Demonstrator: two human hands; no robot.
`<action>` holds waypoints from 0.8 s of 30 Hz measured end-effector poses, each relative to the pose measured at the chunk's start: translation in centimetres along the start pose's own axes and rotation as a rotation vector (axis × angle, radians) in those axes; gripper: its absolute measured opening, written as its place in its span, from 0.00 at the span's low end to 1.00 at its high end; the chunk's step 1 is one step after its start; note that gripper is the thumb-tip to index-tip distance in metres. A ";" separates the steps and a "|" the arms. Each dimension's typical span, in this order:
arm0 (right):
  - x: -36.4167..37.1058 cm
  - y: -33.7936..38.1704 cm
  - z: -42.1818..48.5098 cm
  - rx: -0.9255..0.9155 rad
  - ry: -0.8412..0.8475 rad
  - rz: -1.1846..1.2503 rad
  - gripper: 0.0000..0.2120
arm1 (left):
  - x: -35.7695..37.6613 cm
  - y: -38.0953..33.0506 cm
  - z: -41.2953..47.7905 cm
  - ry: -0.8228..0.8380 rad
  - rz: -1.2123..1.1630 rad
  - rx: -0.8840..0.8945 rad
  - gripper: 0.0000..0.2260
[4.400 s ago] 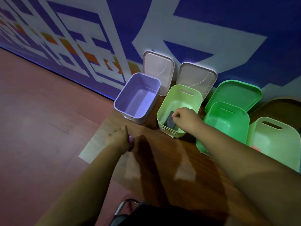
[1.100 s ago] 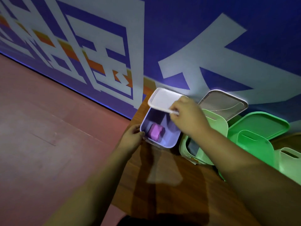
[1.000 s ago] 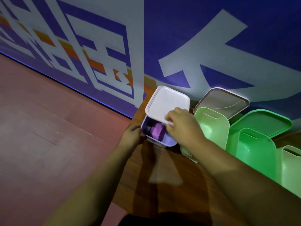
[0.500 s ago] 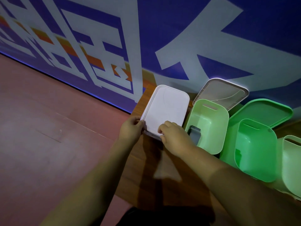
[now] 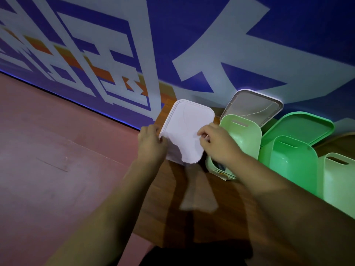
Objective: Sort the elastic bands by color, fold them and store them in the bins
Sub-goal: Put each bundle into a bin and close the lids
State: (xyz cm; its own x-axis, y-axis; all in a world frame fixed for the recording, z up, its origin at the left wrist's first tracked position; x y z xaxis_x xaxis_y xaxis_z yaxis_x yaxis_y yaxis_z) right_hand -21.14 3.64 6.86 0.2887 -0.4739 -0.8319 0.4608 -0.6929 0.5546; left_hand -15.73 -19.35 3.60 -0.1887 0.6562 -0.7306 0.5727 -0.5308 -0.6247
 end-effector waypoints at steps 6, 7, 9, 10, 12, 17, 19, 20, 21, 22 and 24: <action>-9.2 -4.9 0.5 0.181 -0.187 -0.132 0.08 | 4.3 -7.7 -2.7 0.330 -0.018 0.325 0.10; -10.5 -5.7 0.5 0.218 -0.202 -0.174 0.11 | 5.5 -8.4 -3.1 0.393 -0.006 0.337 0.09; -12.7 -7.1 0.4 0.267 -0.243 -0.273 0.17 | 7.6 -9.6 -3.8 0.485 0.047 0.342 0.10; -13.6 -7.7 0.4 0.280 -0.258 -0.312 0.20 | 8.6 -10.0 -4.2 0.508 0.086 0.343 0.11; -14.6 -8.9 0.3 0.308 -0.249 -0.354 0.24 | 10.0 -10.4 -4.8 0.526 0.152 0.332 0.15; -14.8 -10.3 0.0 0.347 -0.155 -0.462 0.22 | 11.2 -10.0 -6.1 0.557 0.220 0.294 0.15; -14.8 -10.3 -0.2 0.332 -0.162 -0.527 0.19 | 11.1 -9.5 -6.8 0.566 0.219 0.280 0.16; -14.7 -10.3 -0.2 0.318 -0.154 -0.566 0.17 | 11.0 -9.3 -7.2 0.559 0.209 0.275 0.17; -14.6 -10.2 -0.3 0.306 -0.140 -0.602 0.14 | 10.8 -9.0 -7.6 0.550 0.199 0.271 0.17; -14.4 -10.1 -0.5 0.297 -0.131 -0.628 0.13 | 10.6 -8.8 -8.0 0.541 0.195 0.262 0.18; -14.4 -9.6 -0.9 0.296 -0.151 -0.622 0.11 | 10.4 -8.4 -9.0 0.532 0.202 0.231 0.18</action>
State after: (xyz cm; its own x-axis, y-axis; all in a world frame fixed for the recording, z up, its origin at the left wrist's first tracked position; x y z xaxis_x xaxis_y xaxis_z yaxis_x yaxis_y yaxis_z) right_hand -28.95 17.57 13.47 -0.0837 0.0023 -0.9965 0.2491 -0.9682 -0.0231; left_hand -15.35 -3.28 3.76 0.3637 0.6763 -0.6405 0.3566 -0.7363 -0.5750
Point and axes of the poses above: each hand's wrist, its own z-axis towards the middle knuckle, its own x-axis out of the palm, y = z × x, the point moved 4 cm from there along z, towards the middle knuckle, and after that the axes turned 10 degrees about -x, right-handed, at the moved point
